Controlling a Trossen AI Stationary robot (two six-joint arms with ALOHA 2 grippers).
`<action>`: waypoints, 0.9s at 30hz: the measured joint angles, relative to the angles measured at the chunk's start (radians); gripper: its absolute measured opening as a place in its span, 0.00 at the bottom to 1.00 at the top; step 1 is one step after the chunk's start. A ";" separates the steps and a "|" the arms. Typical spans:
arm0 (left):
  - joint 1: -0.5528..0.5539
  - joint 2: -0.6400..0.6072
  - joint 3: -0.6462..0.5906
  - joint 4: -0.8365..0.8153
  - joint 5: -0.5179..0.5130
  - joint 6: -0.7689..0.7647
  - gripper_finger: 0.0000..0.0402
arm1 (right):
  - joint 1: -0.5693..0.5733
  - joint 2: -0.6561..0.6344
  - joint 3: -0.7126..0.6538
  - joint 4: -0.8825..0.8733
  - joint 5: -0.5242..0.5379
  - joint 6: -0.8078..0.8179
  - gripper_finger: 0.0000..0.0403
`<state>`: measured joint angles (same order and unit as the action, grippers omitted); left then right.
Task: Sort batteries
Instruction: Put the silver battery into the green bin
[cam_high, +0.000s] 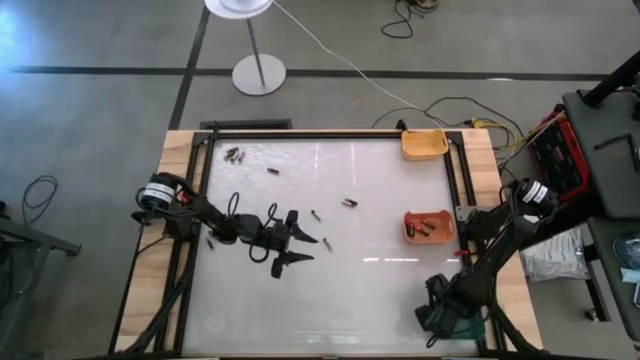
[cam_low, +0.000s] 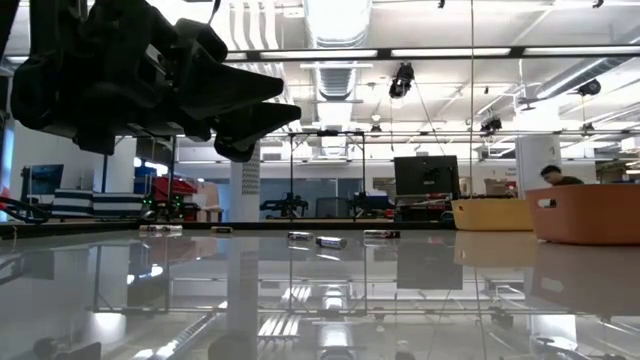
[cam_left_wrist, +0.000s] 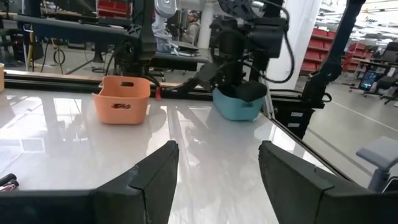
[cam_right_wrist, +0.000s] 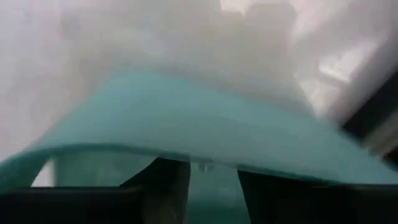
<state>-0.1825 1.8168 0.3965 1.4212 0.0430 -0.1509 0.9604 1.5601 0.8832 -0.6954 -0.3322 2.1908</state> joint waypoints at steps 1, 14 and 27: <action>0.000 0.000 0.000 0.000 0.000 0.000 0.51 | 0.001 -0.004 0.025 -0.016 -0.012 0.018 0.31; 0.000 -0.001 -0.008 -0.009 -0.001 0.011 0.51 | -0.104 -0.038 0.486 -0.642 0.332 -0.023 0.44; -0.059 -0.270 -0.264 0.136 -0.014 -0.037 0.51 | -0.561 0.307 0.485 -0.057 0.913 -0.900 0.40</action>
<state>-0.2417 1.5463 0.1322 1.5569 0.0290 -0.1876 0.3991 1.8672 1.3680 -0.7521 0.5803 1.2912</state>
